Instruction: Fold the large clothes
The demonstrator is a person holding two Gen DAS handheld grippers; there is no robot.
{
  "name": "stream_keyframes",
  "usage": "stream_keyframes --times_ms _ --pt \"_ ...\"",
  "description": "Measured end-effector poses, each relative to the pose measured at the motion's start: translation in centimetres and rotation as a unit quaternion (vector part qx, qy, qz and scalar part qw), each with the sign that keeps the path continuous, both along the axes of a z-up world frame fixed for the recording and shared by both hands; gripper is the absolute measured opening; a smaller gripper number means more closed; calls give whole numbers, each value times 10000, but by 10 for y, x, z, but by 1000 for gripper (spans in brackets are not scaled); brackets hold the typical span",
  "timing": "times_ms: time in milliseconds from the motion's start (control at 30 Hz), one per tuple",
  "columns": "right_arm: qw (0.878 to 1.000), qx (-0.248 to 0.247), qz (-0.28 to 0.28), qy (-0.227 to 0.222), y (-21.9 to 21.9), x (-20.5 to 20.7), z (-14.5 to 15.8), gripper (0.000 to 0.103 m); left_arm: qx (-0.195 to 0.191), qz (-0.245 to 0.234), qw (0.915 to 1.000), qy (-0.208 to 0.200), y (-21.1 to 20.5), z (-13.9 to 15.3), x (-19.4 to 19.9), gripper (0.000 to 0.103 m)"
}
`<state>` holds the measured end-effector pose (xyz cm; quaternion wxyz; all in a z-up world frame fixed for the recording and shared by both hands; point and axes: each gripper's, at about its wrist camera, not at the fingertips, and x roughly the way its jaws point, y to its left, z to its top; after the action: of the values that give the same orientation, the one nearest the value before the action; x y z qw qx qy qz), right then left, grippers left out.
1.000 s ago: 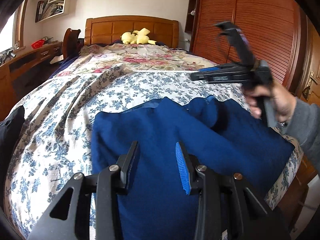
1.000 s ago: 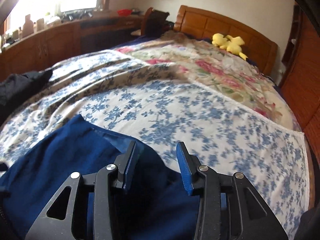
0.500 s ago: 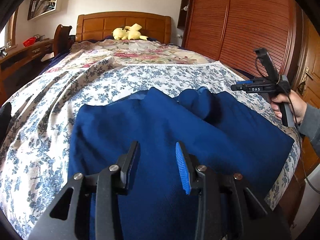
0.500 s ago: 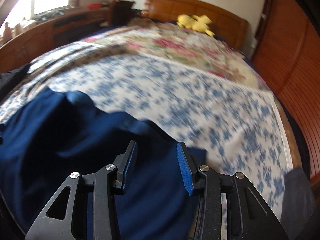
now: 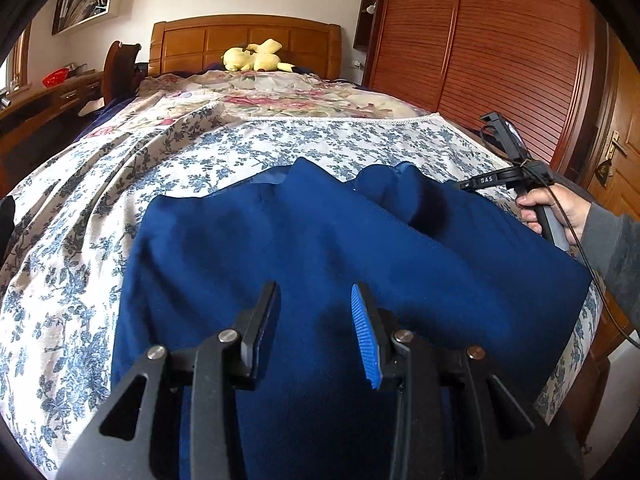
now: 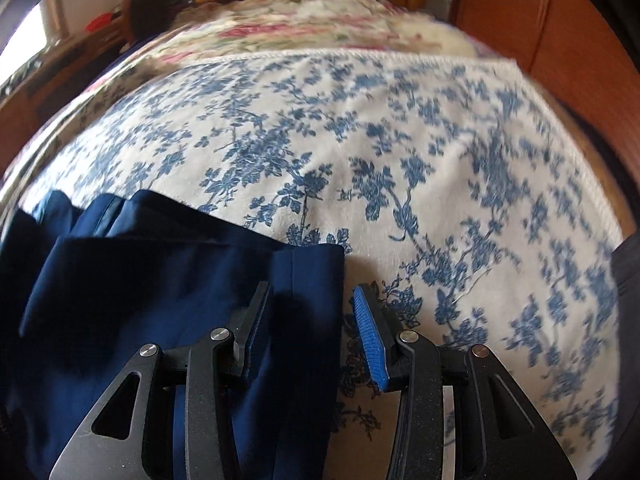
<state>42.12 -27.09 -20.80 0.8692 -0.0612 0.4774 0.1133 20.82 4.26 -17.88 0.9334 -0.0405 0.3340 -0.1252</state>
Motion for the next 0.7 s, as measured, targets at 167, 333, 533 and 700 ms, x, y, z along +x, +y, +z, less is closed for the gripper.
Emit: stream_keyframes --times_ms 167,333,533,700 --pt "9968 142 616 -485 9 -18 23 2 -11 -27 10000 -10 -1 0 0 35" --pt "9939 -227 124 -1070 -8 -24 54 1 -38 -21 10000 -39 0 3 -2 35" --pt "9939 -586 -202 -911 -17 -17 45 1 -49 -45 10000 -53 -2 4 -5 35" --pt "9941 -750 -101 -776 -8 -20 41 11 -32 -90 9999 -101 -6 8 -8 35"
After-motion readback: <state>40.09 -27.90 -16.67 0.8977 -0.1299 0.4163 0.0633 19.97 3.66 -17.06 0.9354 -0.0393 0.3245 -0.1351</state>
